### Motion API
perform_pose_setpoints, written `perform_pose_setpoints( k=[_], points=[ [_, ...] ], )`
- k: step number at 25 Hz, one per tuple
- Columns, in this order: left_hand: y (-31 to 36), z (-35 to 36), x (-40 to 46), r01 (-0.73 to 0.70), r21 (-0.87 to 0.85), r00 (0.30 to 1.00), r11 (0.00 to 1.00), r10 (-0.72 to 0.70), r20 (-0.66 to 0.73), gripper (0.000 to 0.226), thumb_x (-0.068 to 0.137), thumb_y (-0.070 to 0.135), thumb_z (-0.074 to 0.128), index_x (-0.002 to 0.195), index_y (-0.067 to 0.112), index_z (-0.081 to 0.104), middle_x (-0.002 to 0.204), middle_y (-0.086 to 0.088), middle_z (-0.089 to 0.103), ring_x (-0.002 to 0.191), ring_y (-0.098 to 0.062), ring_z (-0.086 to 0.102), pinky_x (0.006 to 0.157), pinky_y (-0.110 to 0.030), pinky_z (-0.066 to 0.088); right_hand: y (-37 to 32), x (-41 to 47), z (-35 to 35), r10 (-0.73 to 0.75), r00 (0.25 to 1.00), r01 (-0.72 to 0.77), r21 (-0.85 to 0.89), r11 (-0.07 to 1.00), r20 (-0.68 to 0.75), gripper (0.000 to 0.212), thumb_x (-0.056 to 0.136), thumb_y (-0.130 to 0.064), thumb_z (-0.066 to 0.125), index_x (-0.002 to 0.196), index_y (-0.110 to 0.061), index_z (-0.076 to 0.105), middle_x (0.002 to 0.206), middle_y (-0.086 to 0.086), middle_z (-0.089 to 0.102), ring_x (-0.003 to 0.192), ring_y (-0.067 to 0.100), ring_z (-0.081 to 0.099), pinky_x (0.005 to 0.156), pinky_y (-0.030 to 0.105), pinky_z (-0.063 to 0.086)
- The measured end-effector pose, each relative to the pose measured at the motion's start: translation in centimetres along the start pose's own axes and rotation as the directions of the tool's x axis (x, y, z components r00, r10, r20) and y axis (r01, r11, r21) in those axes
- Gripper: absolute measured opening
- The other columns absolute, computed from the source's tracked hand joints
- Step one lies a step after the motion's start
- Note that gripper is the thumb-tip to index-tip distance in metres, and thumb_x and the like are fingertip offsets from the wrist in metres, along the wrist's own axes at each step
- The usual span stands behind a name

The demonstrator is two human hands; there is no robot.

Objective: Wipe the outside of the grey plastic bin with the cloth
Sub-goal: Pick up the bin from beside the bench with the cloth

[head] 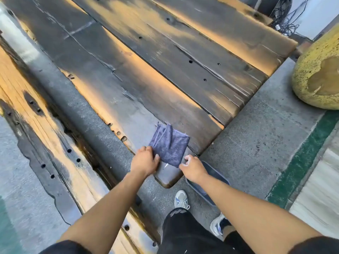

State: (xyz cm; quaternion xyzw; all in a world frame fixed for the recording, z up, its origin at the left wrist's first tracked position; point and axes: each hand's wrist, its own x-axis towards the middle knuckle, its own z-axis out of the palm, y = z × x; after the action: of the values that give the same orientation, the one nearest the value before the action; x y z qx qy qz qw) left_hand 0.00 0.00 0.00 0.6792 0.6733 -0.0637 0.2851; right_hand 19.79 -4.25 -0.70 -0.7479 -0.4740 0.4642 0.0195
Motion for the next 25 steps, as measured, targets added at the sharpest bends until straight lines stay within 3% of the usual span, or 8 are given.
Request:
perform_pose_setpoints(
  k=[5, 7, 10, 13, 17, 19, 22, 25],
  points=[
    [0.8, -1.0, 3.5, 0.173, -0.177, 0.983, 0.969, -0.181, -0.033, 0.064, 0.088, 0.050, 0.066, 0.128, 0.001, 0.051, 0.127, -0.025, 0.053, 0.121, -0.043, 0.052, 0.103, -0.047, 0.045, -2.6, 2.2, 0.4, 0.132, 0.978, -0.095, 0.216, 0.972, -0.164, 0.034, 0.082, -0.029, 0.066, 0.104, -0.004, 0.062, 0.107, 0.017, 0.071, 0.101, 0.035, 0.066, 0.076, 0.033, 0.047],
    [1.1, -0.4, 3.8, 0.216, -0.254, 0.972, 0.943, -0.233, -0.040, 0.062, 0.085, 0.044, 0.071, 0.125, 0.001, 0.053, 0.123, -0.027, 0.059, 0.117, -0.044, 0.056, 0.098, -0.043, 0.047, -2.8, 3.2, 0.8, 0.231, 0.961, -0.158, 0.384, 0.910, -0.151, 0.034, 0.079, -0.028, 0.070, 0.098, -0.001, 0.064, 0.092, 0.015, 0.071, 0.088, 0.030, 0.067, 0.080, 0.040, 0.055],
    [1.4, -0.1, 3.8, 0.280, -0.321, 0.949, 0.905, -0.312, -0.051, 0.041, 0.082, 0.030, 0.073, 0.110, 0.003, 0.060, 0.110, -0.023, 0.071, 0.107, -0.041, 0.065, 0.088, -0.041, 0.053, -2.6, 4.1, 1.5, 0.238, 0.970, -0.173, 0.551, 0.816, -0.048, 0.027, 0.078, -0.026, 0.075, 0.071, -0.009, 0.056, 0.067, 0.008, 0.052, 0.068, 0.019, 0.049, 0.065, 0.045, 0.055],
    [1.5, 0.3, 3.1, 0.329, -0.343, 0.928, 0.880, -0.369, -0.057, 0.021, 0.076, 0.020, 0.071, 0.091, 0.008, 0.063, 0.093, -0.017, 0.074, 0.092, -0.038, 0.069, 0.078, -0.040, 0.056, -2.3, 4.5, 1.7, 0.168, 0.986, -0.138, 0.624, 0.769, 0.012, 0.019, 0.081, -0.019, 0.076, 0.077, -0.016, 0.058, 0.070, 0.008, 0.048, 0.071, 0.020, 0.044, 0.065, 0.036, 0.045],
    [1.3, 1.0, 1.5, 0.324, -0.422, 0.925, 0.847, -0.378, -0.048, 0.017, 0.076, 0.014, 0.069, 0.086, 0.011, 0.056, 0.080, -0.009, 0.068, 0.079, -0.032, 0.063, 0.067, -0.035, 0.049, -1.7, 4.8, 1.2, 0.165, 0.986, -0.113, 0.584, 0.804, -0.036, 0.019, 0.080, -0.013, 0.077, 0.087, -0.023, 0.062, 0.078, -0.005, 0.065, 0.072, 0.013, 0.062, 0.064, 0.022, 0.049],
    [1.7, 1.4, 0.5, 0.329, -0.540, 0.925, 0.775, -0.381, 0.016, 0.020, 0.074, 0.012, 0.068, 0.073, 0.016, 0.048, 0.069, -0.005, 0.060, 0.069, -0.028, 0.056, 0.061, -0.032, 0.041, -1.4, 4.3, 1.0, 0.138, 0.990, -0.095, 0.617, 0.781, -0.023, 0.015, 0.080, -0.009, 0.072, 0.080, -0.020, 0.062, 0.073, -0.004, 0.066, 0.068, 0.013, 0.059, 0.060, 0.023, 0.045],
    [2.7, 2.0, -1.4, 0.368, -0.789, 0.898, 0.492, -0.407, 0.165, 0.020, 0.065, 0.008, 0.060, 0.067, 0.019, 0.042, 0.066, -0.007, 0.043, 0.065, -0.020, 0.038, 0.060, -0.034, 0.032, -0.4, 2.5, 0.3, 0.122, 0.992, -0.091, 0.702, 0.706, 0.005, 0.020, 0.079, -0.004, 0.065, 0.069, -0.020, 0.056, 0.058, -0.005, 0.055, 0.059, 0.013, 0.045, 0.052, 0.026, 0.036],
    [4.0, 3.3, -3.7, 0.384, -0.845, 0.893, 0.372, -0.383, 0.237, 0.024, 0.060, 0.004, 0.052, 0.063, 0.022, 0.036, 0.065, -0.005, 0.033, 0.065, -0.020, 0.032, 0.056, -0.035, 0.032, 1.8, 0.2, -0.8, 0.192, 0.980, -0.154, 0.812, 0.564, 0.053, 0.020, 0.078, 0.003, 0.061, 0.089, -0.013, 0.060, 0.069, 0.001, 0.058, 0.068, 0.018, 0.048, 0.063, 0.031, 0.041]
  ],
)
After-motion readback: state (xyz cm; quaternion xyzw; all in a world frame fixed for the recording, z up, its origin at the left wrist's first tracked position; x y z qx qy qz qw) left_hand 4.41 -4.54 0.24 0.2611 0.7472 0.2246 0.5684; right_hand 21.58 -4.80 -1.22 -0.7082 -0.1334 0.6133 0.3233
